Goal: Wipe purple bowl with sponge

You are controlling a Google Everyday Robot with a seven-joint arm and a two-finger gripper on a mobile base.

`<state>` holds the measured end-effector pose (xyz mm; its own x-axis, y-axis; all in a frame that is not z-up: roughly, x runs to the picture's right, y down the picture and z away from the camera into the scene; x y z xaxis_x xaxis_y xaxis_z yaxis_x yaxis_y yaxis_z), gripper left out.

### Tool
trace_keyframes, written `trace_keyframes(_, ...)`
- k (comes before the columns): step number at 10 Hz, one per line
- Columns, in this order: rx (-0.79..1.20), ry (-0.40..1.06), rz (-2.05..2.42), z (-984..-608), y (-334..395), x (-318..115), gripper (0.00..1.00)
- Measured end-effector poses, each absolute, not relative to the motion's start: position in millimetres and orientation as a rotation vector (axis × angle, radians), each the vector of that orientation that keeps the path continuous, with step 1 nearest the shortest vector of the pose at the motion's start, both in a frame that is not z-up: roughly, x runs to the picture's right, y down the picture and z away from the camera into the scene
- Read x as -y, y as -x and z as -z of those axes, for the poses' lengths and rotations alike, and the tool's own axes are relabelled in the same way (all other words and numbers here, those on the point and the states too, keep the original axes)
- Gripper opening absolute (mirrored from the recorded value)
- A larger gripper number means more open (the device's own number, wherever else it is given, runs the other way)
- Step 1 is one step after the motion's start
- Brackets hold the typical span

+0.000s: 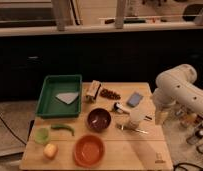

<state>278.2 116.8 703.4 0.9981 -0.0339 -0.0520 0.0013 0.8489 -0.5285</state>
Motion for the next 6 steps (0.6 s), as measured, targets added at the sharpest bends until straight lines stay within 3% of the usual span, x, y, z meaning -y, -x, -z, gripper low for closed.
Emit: trace_keyframes(6, -0.061, 0.54, 0.088, -732, -264, -104, 0.8)
